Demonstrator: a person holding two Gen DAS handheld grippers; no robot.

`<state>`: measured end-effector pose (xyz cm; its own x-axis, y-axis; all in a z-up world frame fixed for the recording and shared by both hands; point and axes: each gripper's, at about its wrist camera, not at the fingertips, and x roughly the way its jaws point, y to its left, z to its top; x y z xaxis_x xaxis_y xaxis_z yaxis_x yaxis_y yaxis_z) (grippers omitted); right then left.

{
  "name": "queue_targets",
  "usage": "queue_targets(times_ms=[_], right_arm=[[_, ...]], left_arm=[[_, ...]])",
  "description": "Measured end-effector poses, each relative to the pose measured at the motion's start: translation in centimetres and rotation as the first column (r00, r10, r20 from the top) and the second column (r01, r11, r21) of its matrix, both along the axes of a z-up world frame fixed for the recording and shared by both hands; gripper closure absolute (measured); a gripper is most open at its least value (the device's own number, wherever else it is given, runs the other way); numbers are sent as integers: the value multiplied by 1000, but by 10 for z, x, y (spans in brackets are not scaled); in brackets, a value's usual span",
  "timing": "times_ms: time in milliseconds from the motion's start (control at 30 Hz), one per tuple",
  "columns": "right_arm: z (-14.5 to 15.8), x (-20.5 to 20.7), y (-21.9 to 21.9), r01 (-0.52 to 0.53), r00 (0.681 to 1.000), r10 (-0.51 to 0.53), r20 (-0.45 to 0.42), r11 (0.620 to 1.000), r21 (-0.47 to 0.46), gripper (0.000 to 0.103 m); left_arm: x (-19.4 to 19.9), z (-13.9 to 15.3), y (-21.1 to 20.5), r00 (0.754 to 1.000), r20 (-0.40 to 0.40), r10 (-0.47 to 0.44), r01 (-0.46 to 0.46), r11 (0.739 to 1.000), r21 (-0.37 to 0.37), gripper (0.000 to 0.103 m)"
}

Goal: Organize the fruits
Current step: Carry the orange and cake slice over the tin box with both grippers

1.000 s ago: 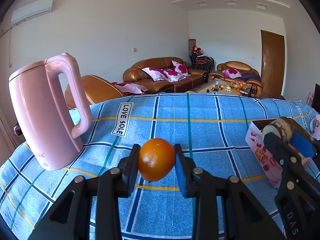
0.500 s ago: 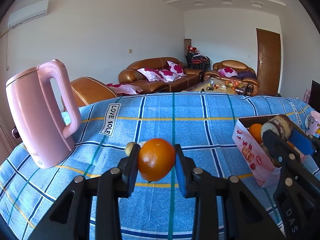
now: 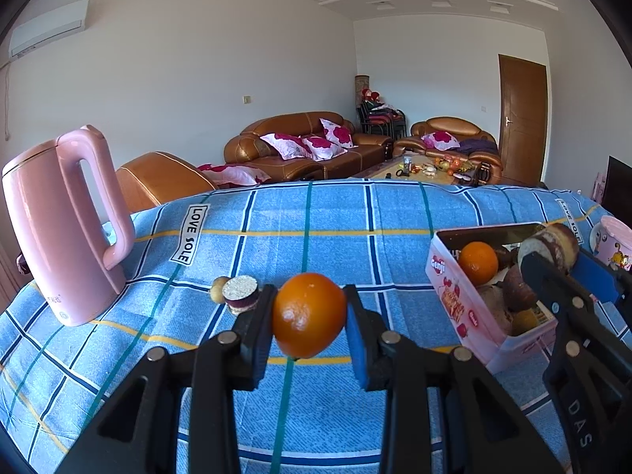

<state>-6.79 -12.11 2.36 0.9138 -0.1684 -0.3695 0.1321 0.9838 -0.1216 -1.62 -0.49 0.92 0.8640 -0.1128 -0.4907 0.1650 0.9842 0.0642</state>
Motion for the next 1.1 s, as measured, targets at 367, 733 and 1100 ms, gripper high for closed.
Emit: queue_targets(times_ms=[367,733,1100], right_arm=[[1,-4,-26,40,999,-40,-3,999,-3,69],[1,-9,-54,82,997,-82,-3,997,-11,69],[3,-10,-94,145,989,-146,-10,989,-9,69]], left_arm=[[-9,2,-29,999,6,-35,35,999,8,68],[-12,3,-57,998,-1,-64,64,998,3,68],[-14,3,-96,993,-6,-119,119,993,18,68]])
